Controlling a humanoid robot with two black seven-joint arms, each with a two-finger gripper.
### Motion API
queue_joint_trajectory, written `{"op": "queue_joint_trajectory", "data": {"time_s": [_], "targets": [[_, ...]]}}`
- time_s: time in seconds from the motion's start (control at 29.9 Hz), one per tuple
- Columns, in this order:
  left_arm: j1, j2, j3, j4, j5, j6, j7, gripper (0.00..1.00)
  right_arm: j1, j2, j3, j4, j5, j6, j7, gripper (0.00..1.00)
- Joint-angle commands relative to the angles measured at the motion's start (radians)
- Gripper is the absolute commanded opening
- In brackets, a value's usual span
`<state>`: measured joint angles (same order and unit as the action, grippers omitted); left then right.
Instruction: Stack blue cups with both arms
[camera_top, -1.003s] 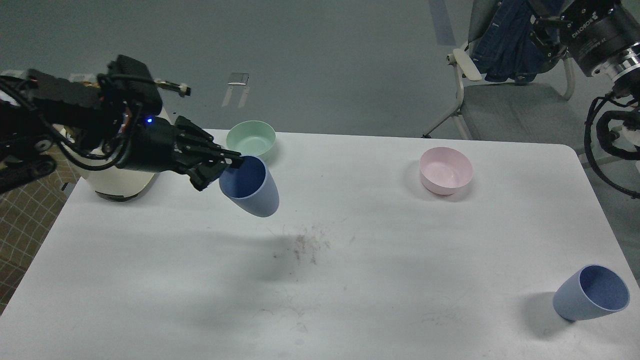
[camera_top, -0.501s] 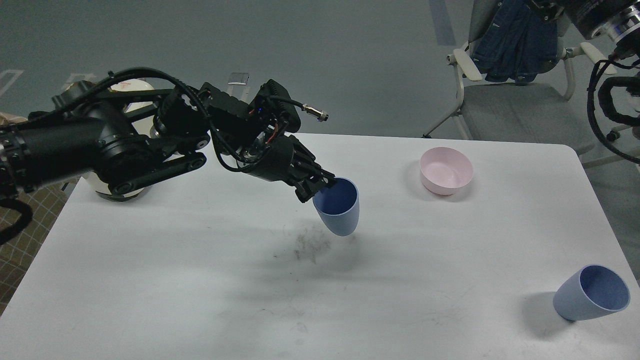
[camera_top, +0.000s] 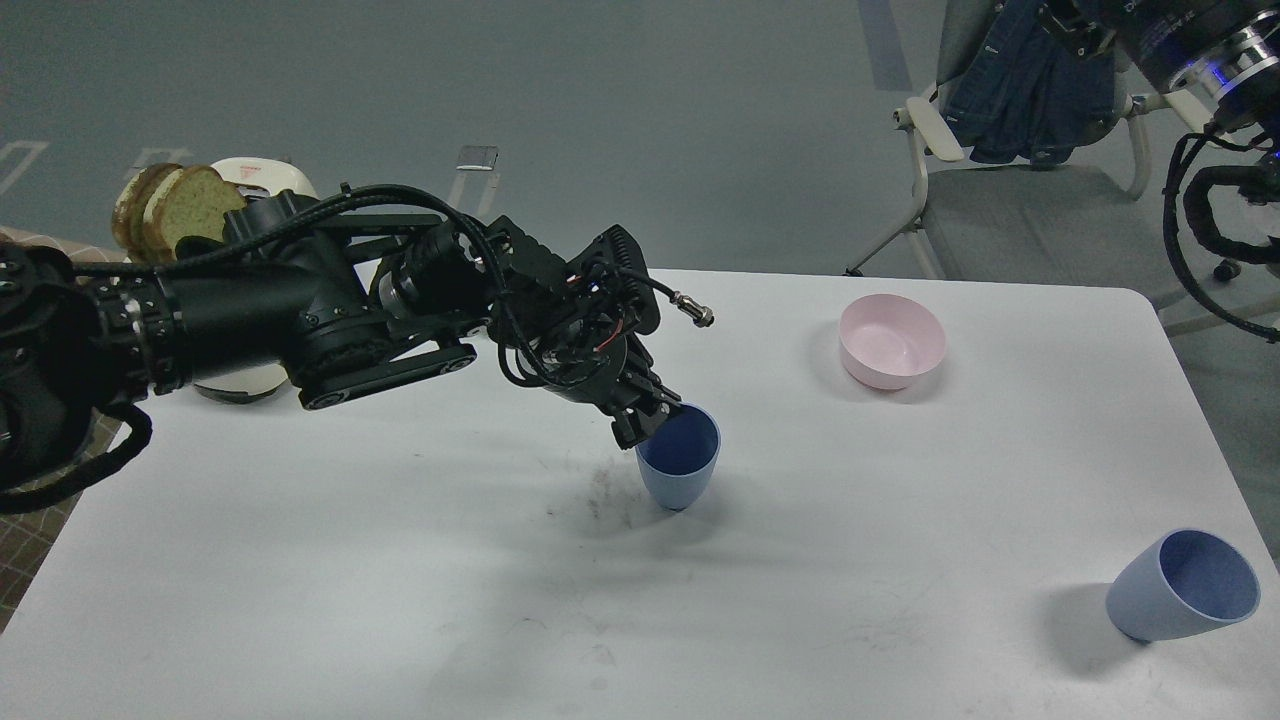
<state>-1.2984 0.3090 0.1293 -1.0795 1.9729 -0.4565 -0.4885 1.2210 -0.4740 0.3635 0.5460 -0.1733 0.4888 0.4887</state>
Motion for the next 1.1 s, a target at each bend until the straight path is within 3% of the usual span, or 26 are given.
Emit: {"op": "queue_joint_trajectory", "data": {"time_s": [0.0, 0.03, 0.1, 0.13, 0.17, 0.27, 0.43, 0.63, 0.9, 1.07], "targets": [[0.001, 0.001, 0.000, 0.000, -0.006, -0.002, 0.000, 0.00, -0.008, 0.000, 0.000, 0.002, 0.000, 0.000, 0.000, 1.00], [0.001, 0.002, 0.000, 0.000, -0.009, -0.002, 0.000, 0.00, -0.009, 0.000, 0.000, 0.002, 0.000, 0.000, 0.000, 1.00], [0.001, 0.005, -0.005, -0.005, -0.014, -0.016, 0.000, 0.44, -0.017, 0.000, 0.000, 0.000, 0.000, 0.000, 0.000, 1.00], [0.001, 0.005, -0.007, -0.005, -0.016, -0.022, 0.000, 0.56, -0.017, 0.000, 0.000, 0.002, 0.000, 0.000, 0.000, 1.00], [0.001, 0.007, -0.010, -0.005, -0.026, -0.032, 0.000, 0.76, -0.021, 0.000, 0.000, 0.002, 0.000, 0.000, 0.000, 1.00], [-0.011, 0.012, -0.011, -0.014, -0.090, -0.032, 0.000, 0.91, -0.024, 0.000, 0.000, 0.002, 0.000, 0.000, 0.000, 1.00], [-0.099, 0.030, -0.019, -0.017, -0.222, -0.032, 0.000, 0.95, -0.031, -0.028, -0.002, 0.014, -0.002, 0.000, 0.000, 1.00], [-0.167, 0.090, -0.135, 0.001, -0.544, -0.032, 0.000, 0.95, -0.005, -0.244, -0.155, 0.190, -0.144, 0.000, 0.000, 1.00], [-0.144, 0.113, -0.272, 0.150, -0.926, -0.032, 0.000, 0.95, -0.023, -0.572, -0.229, 0.517, -0.642, 0.000, 0.000, 1.00], [-0.067, 0.081, -0.309, 0.285, -1.256, -0.032, 0.000, 0.95, -0.061, -0.808, -0.259, 0.707, -0.963, 0.000, 0.000, 1.00]]}}
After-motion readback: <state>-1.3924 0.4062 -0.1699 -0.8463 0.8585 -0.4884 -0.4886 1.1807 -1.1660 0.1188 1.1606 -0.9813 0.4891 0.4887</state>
